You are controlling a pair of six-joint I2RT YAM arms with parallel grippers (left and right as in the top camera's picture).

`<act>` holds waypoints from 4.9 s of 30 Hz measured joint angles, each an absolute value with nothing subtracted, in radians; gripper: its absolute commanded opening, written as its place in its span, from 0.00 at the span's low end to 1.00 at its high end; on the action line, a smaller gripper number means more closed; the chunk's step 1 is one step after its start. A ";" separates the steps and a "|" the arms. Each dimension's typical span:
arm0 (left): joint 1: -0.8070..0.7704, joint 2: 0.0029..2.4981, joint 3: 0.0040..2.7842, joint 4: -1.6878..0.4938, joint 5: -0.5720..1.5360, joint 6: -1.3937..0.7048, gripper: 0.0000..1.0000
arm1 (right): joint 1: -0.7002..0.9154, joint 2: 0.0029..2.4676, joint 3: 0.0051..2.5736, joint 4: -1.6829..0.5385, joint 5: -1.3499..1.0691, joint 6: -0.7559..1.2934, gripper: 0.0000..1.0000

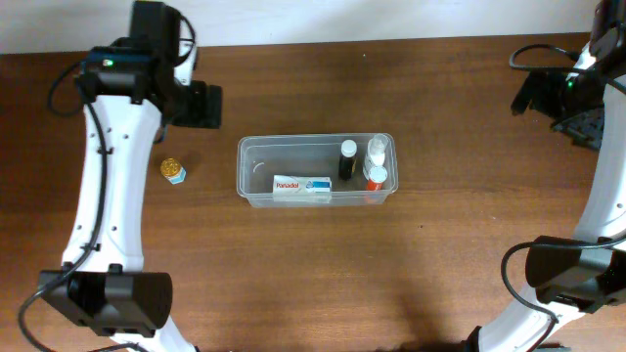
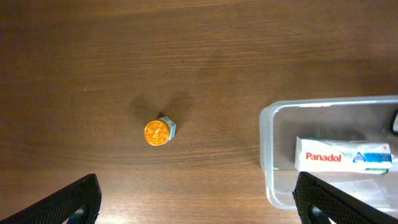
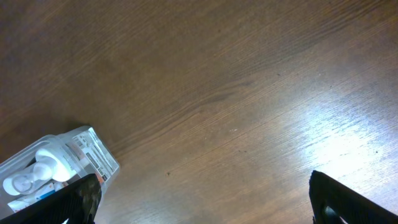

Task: Pack container
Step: 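Move the left gripper to the balm jar and grasp it, then lift the balm jar and carry it into the container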

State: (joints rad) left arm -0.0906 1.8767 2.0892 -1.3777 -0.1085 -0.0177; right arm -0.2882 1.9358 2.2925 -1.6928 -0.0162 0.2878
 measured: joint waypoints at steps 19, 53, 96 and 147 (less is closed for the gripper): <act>0.039 2.071 1.937 -1.302 -0.085 -0.073 0.99 | -0.289 1.936 2.292 -1.692 -0.016 0.288 0.98; 0.086 2.267 1.901 -1.274 -0.084 -0.068 0.99 | -0.289 1.936 2.292 -1.692 -0.016 0.288 0.98; 0.086 2.330 1.856 -1.155 -0.065 -0.057 0.45 | -0.288 1.936 2.292 -1.693 -0.016 0.288 0.98; -0.237 2.347 2.400 -1.684 0.135 0.094 0.42 | -0.289 1.936 2.292 -1.692 -0.016 0.288 0.98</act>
State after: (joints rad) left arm -0.2367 2.3470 2.3997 -1.6836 0.1352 0.0940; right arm -0.2886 1.9358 2.2925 -1.6924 -0.0158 0.2882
